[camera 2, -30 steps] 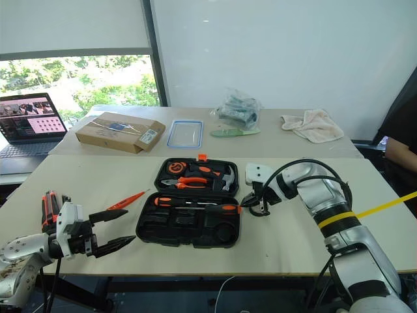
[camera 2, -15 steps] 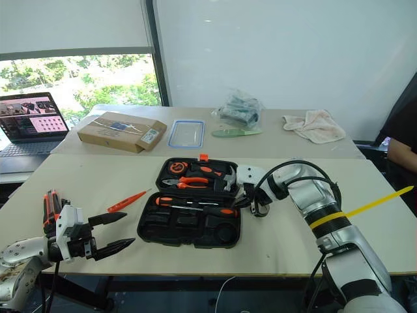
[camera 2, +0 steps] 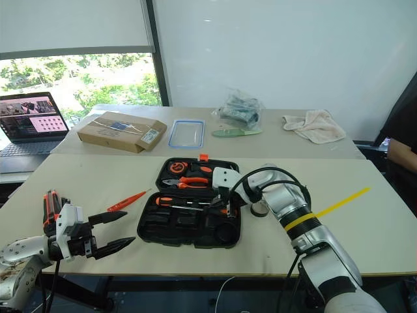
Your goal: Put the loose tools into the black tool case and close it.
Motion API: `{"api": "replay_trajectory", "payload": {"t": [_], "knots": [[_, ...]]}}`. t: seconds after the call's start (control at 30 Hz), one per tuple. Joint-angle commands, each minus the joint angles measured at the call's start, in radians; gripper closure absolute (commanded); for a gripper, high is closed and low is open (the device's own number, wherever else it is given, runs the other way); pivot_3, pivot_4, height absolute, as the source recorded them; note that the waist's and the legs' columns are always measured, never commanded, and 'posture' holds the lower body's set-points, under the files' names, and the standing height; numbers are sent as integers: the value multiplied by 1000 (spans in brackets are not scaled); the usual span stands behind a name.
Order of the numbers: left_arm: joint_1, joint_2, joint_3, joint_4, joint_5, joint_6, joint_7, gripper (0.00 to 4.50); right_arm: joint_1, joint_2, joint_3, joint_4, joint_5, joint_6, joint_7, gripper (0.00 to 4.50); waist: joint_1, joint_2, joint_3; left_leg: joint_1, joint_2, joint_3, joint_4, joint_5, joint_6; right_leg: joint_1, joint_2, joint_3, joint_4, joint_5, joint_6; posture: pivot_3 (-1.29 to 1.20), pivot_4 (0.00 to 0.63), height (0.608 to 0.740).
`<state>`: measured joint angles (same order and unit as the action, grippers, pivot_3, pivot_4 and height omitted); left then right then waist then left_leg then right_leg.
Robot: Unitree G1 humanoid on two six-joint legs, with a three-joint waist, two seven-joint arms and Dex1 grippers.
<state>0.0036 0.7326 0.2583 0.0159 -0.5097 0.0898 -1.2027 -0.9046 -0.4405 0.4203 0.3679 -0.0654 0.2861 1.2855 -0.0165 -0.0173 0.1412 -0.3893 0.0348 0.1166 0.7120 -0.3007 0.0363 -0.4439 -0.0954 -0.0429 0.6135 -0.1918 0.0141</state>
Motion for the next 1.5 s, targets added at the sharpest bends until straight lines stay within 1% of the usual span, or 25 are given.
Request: {"api": "replay_trajectory", "payload": {"t": [0.03, 0.27, 0.43, 0.5, 0.57, 0.67, 0.77, 0.8, 0.83, 0.87, 0.97, 1.07, 1.1, 1.13, 1.23, 1.37, 1.43, 1.5], "knots": [[9, 8, 29, -32, -5, -17, 9, 0, -4, 25, 19, -28, -2, 8, 2, 4462, -2, 0, 0, 0, 0, 0, 0, 0, 0, 0, 0, 0, 0, 0, 0, 0, 150, 740], [9, 7, 28, -32, -2, -21, 25, 0, 12, 68, 68, 19, -67, 27, -43, 4462, -17, 0, 0, 3, 1, 0, 0, 1, -2, 1, 1, 1, 1, 0, -1, 0, 150, 740], [8, 5, 23, -34, 1, -16, 39, 0, 6, 75, 61, 50, -72, 43, -51, 4462, -24, 0, 0, 7, 2, -1, -1, 1, -2, 4, 1, 1, 4, 0, -3, 0, 150, 740], [24, 6, 34, -44, -6, -14, 44, 0, 23, 75, 16, -8, 9, 39, 2, 4462, -24, 0, 0, 8, 2, -1, -1, 0, 1, 4, 0, 1, 5, 0, -3, 0, 150, 740], [51, 8, 58, -57, -8, -19, 57, 0, 55, 63, -56, -83, 106, -6, 46, 4462, -22, 0, 0, 8, 2, -1, -1, -1, 2, 3, 0, 1, 6, 0, -3, 0, 150, 740], [122, 5, 137, -67, -29, -22, 83, 0, 119, 19, -184, -167, 205, -50, 30, 4462, -21, 0, 0, 4, 2, -1, -1, 1, -1, 0, 0, 0, 8, 0, -4, 0, 150, 740], [207, -6, 236, -53, -35, -27, 116, 0, 235, -42, -289, -265, 302, -91, 48, 3701, -15, 0, 0, 0, 2, -1, -1, 2, -4, -3, -1, 0, 10, 0, -4, 0, 150, 740], [232, -12, 267, -44, -31, -29, 133, 0, 271, -48, -325, -294, 329, -105, 29, 3294, -12, 0, 0, 0, 2, -1, -1, 1, -3, -3, -1, 0, 10, 0, -3, 0, 150, 740], [260, -24, 304, -29, -22, -37, 160, 0, 315, -53, -366, -327, 362, -109, 10, 3105, -9, 0, 0, 0, 2, -1, -1, 1, -2, -3, -2, 0, 8, -1, -3, 0, 150, 740], [284, -35, 339, -14, -15, -46, 185, 0, 357, -60, -400, -352, 387, -123, 0, 2670, -7, 0, 0, 1, 2, -1, -1, 0, -1, -2, -2, 0, 2, -1, -3, 0, 150, 740], [332, -65, 425, 46, 5, -82, 255, 0, 475, -66, -490, -362, 441, -273, 20, 1708, -3, -1, 0, 1, 3, -1, -2, -2, 2, -1, -1, 0, 0, -1, -2, 0, 150, 740], [354, -72, 469, 91, -5, -84, 280, 0, 570, -63, -561, -354, 478, -341, -10, 693, 1, -1, 0, 4, 3, -1, -2, -5, 6, 2, -1, -1, -1, -1, -2, 0, 150, 740], [349, -67, 470, 96, -13, -73, 282, 0, 609, -82, -575, -377, 522, -288, 3, 362, 2, -1, 0, 5, 3, -1, -2, -6, 7, 3, -1, 0, -1, -1, -2, 0, 150, 740], [338, -58, 466, 98, -21, -58, 283, 0, 631, -85, -585, -387, 534, -289, 0, 81, 6, -1, 0, 5, 3, 0, -2, -6, 7, 4, -2, 0, -1, -1, -2, 0, 150, 740], [272, -4, 418, 85, -45, 38, 269, 0, 633, -74, -598, -406, 545, -331, -42, 81, 15, -1, 1, 6, 3, -1, -1, -6, 7, 5, -2, -1, -1, -1, -2, 0, 150, 740], [67, 94, 286, 89, -24, 161, 257, 0, 615, -82, -588, -454, 555, -307, -90, 81, 23, -2, 1, 7, 3, -2, -1, -1, 3, 4, -1, -1, 1, 0, -4, 0, 150, 740], [-56, 142, 185, 119, 24, 214, 249, 0, 617, -90, -574, -484, 556, -288, -98, 81, 26, -2, 1, 7, 3, -2, -1, 0, 3, 5, 0, -1, 1, 1, -5, 0, 150, 740], [-211, 177, 51, 188, 91, 286, 230, 0, 621, -97, -559, -515, 560, -266, -107, 81, 28, -2, 1, 8, 3, -2, -1, 0, 3, 5, 1, 0, 2, 2, -5, 0, 150, 740]]}}
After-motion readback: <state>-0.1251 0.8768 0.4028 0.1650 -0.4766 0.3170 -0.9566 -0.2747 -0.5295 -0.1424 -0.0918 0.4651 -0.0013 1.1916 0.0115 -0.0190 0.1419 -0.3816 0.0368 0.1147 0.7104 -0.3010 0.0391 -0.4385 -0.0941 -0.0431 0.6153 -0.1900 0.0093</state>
